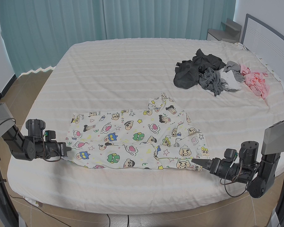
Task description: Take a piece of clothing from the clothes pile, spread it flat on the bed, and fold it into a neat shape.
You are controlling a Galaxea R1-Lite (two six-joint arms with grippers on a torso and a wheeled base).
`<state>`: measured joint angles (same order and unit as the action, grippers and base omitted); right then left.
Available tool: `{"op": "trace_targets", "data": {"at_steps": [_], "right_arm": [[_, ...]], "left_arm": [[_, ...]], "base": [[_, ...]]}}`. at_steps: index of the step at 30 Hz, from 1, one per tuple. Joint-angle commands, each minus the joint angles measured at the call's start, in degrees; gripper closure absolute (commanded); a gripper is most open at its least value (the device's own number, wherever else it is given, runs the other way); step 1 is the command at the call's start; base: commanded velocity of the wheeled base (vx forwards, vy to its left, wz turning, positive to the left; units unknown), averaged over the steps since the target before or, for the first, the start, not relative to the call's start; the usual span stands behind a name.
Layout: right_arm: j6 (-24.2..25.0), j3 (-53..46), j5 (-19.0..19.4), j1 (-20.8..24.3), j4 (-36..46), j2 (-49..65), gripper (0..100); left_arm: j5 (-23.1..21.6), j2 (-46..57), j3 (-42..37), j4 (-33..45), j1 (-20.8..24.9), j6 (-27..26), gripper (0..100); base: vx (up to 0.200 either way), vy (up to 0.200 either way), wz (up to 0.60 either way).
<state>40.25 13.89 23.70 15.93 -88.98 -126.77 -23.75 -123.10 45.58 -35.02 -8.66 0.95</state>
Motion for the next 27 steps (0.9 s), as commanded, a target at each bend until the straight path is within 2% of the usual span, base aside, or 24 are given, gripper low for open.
{"op": "trace_targets", "data": {"at_steps": [1,8,20,21,27], "right_arm": [[0.0,0.0,0.0,0.1,-0.8,-0.1,0],[0.0,0.4,-0.1,-0.4,-0.8,0.2,0],[0.0,0.3,-0.1,-0.5,-0.8,0.3,0],[0.0,0.3,-0.1,-0.6,-0.8,0.3,0],[0.0,0.4,-0.1,-0.6,-0.8,0.4,0]], "left_arm": [[0.0,1.6,-1.1,0.6,0.0,0.0,100],[0.0,2.5,-2.3,3.6,0.0,-0.2,100],[0.2,2.7,-2.8,3.6,-0.1,-0.2,100],[0.2,2.8,-2.8,3.7,-0.2,-0.2,0],[1.7,3.0,-3.0,3.6,-0.6,-0.1,0]], "base": [[0.0,0.0,0.0],[0.0,0.0,0.0],[0.0,0.0,0.0],[0.0,0.0,0.0],[0.0,0.0,0.0]]}}
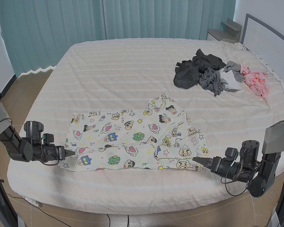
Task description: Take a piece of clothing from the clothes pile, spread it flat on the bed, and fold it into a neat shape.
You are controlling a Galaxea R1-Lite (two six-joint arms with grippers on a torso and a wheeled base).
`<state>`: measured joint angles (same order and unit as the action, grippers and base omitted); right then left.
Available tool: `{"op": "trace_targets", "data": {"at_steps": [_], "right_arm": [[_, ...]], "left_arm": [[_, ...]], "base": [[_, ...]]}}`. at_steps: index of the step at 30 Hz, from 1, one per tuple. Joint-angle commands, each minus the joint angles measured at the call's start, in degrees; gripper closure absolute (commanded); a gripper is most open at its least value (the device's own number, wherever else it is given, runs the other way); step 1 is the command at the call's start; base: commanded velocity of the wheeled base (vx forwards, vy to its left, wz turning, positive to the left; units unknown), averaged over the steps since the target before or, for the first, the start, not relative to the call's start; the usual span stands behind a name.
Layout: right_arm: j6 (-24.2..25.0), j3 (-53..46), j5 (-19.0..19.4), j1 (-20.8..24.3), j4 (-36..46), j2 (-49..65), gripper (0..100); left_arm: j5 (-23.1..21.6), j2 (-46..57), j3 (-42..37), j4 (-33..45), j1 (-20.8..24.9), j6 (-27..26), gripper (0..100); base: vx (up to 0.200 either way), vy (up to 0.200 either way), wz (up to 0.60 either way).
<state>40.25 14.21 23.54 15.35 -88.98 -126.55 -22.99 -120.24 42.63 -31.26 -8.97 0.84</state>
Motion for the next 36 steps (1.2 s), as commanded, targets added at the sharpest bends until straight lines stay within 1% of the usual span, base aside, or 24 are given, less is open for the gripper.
{"op": "trace_targets", "data": {"at_steps": [1,5,12,23,24,25,26,28,36], "right_arm": [[0.0,-0.1,0.0,-0.1,-0.8,0.1,0],[0.0,-0.1,0.0,-0.1,-0.8,0.1,0],[0.0,-0.1,0.0,-0.1,-0.8,0.1,0],[-0.1,-0.1,0.0,0.0,-0.8,-0.1,0],[-0.1,-0.1,0.0,0.0,-0.8,-0.1,0],[-0.1,-0.1,0.0,0.0,-0.8,-0.1,0],[-0.1,-0.2,0.0,0.0,-0.8,-0.1,0],[-0.1,-0.2,0.0,0.0,-0.8,-0.1,0],[-0.1,-0.2,-0.1,0.0,-0.8,-0.1,0]], "left_arm": [[1.5,0.1,0.0,-0.3,-0.6,0.0,0],[2.2,0.2,1.2,-0.5,-1.1,0.4,0],[3.6,0.1,4.5,-0.3,-0.2,5.0,0],[4.1,-2.2,4.9,-0.1,1.6,5.3,0],[4.6,-3.3,5.2,-0.4,1.6,5.1,100],[4.7,-3.4,5.2,-0.4,1.6,5.1,100],[5.9,-4.3,6.7,-0.2,1.6,5.3,100],[6.9,-4.7,7.2,-0.3,1.5,5.3,100],[7.1,-3.0,7.6,-0.3,0.8,5.4,100]], "base": [[0.0,0.0,0.0],[0.0,0.0,0.0],[0.0,0.0,0.0],[0.0,0.0,0.0],[0.0,0.0,0.0],[0.0,0.0,0.0],[0.0,0.0,0.0],[0.0,0.0,0.0],[0.0,0.0,0.0]]}}
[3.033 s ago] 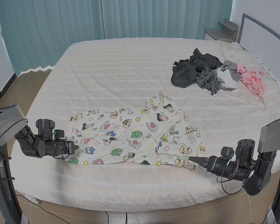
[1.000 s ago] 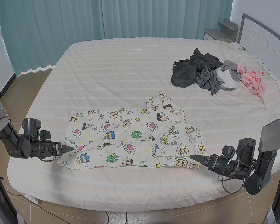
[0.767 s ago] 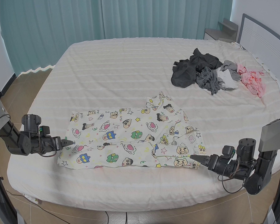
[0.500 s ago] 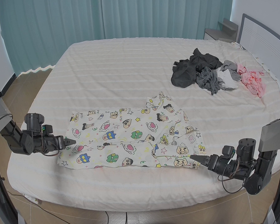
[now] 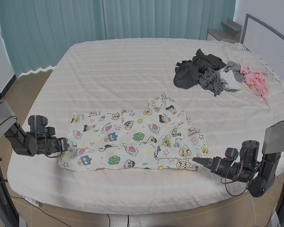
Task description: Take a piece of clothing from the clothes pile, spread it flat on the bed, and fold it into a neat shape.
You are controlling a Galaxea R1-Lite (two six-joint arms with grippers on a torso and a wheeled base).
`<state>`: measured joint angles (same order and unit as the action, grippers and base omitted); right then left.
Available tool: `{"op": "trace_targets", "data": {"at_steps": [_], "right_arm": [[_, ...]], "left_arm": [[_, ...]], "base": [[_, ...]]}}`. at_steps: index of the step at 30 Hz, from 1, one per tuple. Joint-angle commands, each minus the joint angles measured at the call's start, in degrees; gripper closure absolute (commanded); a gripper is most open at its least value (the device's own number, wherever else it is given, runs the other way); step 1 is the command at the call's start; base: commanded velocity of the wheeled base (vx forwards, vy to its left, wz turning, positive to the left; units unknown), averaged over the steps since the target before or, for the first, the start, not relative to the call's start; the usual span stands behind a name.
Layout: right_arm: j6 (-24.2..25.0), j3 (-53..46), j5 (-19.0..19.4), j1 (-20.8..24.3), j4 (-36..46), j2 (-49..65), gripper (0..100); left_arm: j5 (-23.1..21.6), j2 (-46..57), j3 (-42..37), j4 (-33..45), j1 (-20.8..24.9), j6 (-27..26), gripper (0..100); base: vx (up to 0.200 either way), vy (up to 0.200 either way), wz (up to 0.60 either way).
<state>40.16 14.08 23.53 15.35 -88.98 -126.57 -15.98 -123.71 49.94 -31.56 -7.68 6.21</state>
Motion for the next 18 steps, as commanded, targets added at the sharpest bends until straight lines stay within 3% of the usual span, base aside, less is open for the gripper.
{"op": "trace_targets", "data": {"at_steps": [1,18], "right_arm": [[0.0,0.0,0.0,0.0,-0.8,0.0,0],[0.0,0.0,0.0,0.0,-0.8,-0.2,0]], "left_arm": [[0.1,0.7,0.3,0.0,-0.5,0.0,100],[0.1,0.1,1.8,-0.4,-3.2,0.0,100]], "base": [[0.0,0.0,0.0],[0.0,0.0,0.0]]}}
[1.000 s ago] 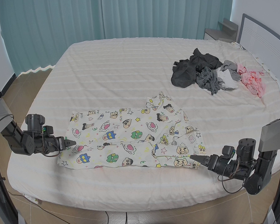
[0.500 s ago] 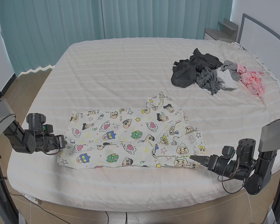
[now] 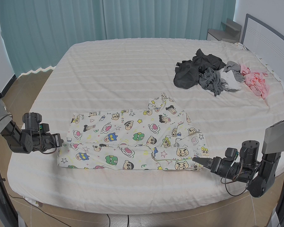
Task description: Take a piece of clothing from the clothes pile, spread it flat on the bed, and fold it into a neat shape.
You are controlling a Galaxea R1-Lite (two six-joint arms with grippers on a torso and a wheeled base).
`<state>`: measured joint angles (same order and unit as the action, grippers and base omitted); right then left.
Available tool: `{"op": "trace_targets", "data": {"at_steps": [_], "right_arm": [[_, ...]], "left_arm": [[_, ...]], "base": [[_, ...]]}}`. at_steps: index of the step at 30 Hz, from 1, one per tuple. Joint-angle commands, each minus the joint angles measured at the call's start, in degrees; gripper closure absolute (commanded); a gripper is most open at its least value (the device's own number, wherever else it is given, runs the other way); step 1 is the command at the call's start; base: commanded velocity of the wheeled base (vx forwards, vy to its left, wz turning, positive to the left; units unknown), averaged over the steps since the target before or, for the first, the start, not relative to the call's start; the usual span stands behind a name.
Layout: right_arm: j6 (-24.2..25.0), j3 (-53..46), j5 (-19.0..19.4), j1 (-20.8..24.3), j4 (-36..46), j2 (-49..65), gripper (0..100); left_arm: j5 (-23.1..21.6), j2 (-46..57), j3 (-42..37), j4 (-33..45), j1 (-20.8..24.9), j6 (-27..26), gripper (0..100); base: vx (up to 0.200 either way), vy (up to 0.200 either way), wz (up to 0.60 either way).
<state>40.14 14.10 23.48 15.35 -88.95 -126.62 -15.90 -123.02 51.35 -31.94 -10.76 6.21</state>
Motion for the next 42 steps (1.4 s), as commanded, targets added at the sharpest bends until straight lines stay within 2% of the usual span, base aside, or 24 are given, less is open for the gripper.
{"op": "trace_targets", "data": {"at_steps": [1,13,14,17,21,23,25,27,29,32,33,34,37,38,40,42], "right_arm": [[0.0,0.0,0.0,0.0,-0.9,-0.1,0],[0.0,0.3,-1.2,-0.1,-0.9,-0.1,0],[0.0,0.7,-1.8,-0.1,-0.9,-0.1,0],[0.0,1.5,-2.7,-0.1,-0.9,-0.2,0],[0.1,4.0,-6.5,0.0,-0.9,-0.8,0],[0.5,6.2,-9.2,0.4,-0.8,-1.0,0],[0.5,6.8,-9.7,0.6,-0.8,-1.0,0],[0.5,8.1,-9.8,2.0,-0.8,-1.0,0],[0.3,10.1,-9.9,2.7,-0.1,-1.2,0],[0.2,13.8,-9.7,2.8,3.2,-2.3,0],[0.2,15.3,-9.7,2.8,4.9,-2.3,0],[0.2,15.5,-9.7,2.8,5.3,-2.3,0],[0.1,20.6,-9.8,2.8,13.0,-2.7,0],[-0.2,22.4,-9.8,2.8,15.4,-3.2,0],[-1.6,23.6,-9.8,2.4,16.6,-4.3,0],[-4.0,24.2,-9.7,2.1,17.0,-5.3,0]], "left_arm": [[0.0,-0.6,0.4,-0.1,0.0,0.0,100],[0.1,-1.8,0.4,-0.1,0.5,-0.1,100],[0.1,-2.0,0.5,-0.1,0.6,0.0,0],[0.8,-1.9,0.6,-1.5,0.7,2.1,0],[7.2,-1.5,0.8,-7.3,1.3,9.5,0],[6.8,0.8,0.0,-8.7,1.2,14.2,0],[6.3,2.3,-0.5,-8.5,0.9,15.6,0],[2.6,7.0,-2.7,-6.6,-0.2,20.6,0],[0.2,12.4,-5.5,-5.9,-0.1,29.1,0],[-4.4,21.0,-11.0,-6.3,0.5,45.0,0],[-6.0,23.3,-13.4,-6.3,0.7,48.1,0],[-6.2,23.6,-13.8,-6.4,0.8,48.5,0],[-10.2,30.6,-21.9,-7.4,0.9,53.2,0],[-10.6,32.8,-24.2,-8.4,0.9,56.5,0],[-10.8,35.1,-26.3,-9.9,0.9,60.9,0],[-11.3,36.0,-28.8,-12.3,0.9,62.3,0]], "base": [[0.0,0.0,0.0],[0.0,0.0,0.0],[0.0,0.0,0.0],[0.0,0.0,0.0],[0.0,0.0,0.0],[0.0,0.0,0.0],[0.0,0.0,0.0],[0.0,0.0,0.0],[0.0,0.0,0.0],[0.0,0.0,0.0],[0.0,0.0,0.0],[0.0,0.0,0.0],[0.0,0.0,0.0],[0.0,0.0,0.0],[0.0,0.0,0.0],[0.0,0.0,0.0]]}}
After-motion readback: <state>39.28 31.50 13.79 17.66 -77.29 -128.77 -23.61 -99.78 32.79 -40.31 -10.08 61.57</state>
